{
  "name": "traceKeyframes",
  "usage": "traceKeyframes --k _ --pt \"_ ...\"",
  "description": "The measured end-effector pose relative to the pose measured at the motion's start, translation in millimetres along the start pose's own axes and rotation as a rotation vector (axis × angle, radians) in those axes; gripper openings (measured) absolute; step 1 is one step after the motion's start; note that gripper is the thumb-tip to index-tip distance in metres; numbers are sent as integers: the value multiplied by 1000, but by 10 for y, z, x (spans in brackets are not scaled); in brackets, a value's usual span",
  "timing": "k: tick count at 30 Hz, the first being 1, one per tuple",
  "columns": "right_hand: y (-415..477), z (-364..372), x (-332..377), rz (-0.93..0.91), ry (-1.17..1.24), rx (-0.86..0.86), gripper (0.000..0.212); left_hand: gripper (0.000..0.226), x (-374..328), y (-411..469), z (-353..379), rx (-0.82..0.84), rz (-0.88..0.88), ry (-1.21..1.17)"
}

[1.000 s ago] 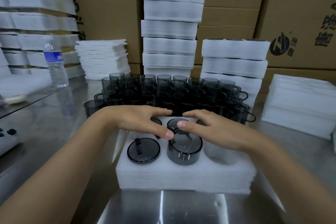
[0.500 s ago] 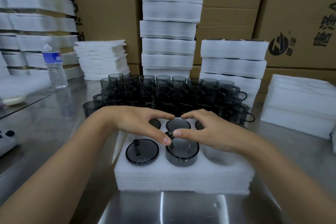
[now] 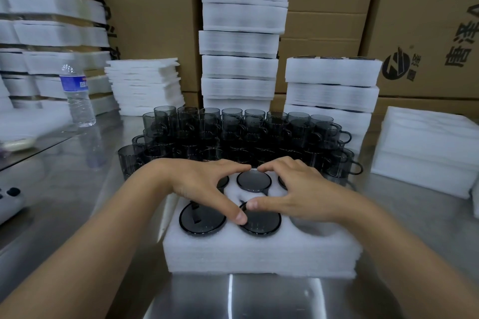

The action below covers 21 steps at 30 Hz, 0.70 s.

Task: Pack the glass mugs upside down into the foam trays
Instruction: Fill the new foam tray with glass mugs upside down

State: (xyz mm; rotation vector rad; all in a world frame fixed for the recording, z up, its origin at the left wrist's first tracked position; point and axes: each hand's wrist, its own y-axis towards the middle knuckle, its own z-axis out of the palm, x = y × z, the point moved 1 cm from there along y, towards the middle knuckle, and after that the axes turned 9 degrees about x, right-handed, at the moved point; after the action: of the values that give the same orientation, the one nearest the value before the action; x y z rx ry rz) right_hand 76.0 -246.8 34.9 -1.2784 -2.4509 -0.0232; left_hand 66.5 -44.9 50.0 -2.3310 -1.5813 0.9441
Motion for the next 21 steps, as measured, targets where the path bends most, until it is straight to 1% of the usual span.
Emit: traceKeyframes --k 4,6,8,12,15,21 --pt "-38 -31 -15 -16 -14 79 115 113 -1 -12 -6 10 8 -11" --pt "-52 -35 -19 -27 -32 102 113 113 -5 -18 -7 8 10 -23" --pt "-50 -27 -20 -31 -53 97 108 113 -11 -20 -9 9 15 -34" --pt "-26 -9 -31 -28 -79 84 105 117 -18 -19 -12 12 22 -29" --pt "-7 -1 -49 -23 -70 76 103 116 -1 -5 -14 10 28 -30" --pt "38 26 -52 -25 -36 -3 100 112 64 13 -8 -8 42 -30"
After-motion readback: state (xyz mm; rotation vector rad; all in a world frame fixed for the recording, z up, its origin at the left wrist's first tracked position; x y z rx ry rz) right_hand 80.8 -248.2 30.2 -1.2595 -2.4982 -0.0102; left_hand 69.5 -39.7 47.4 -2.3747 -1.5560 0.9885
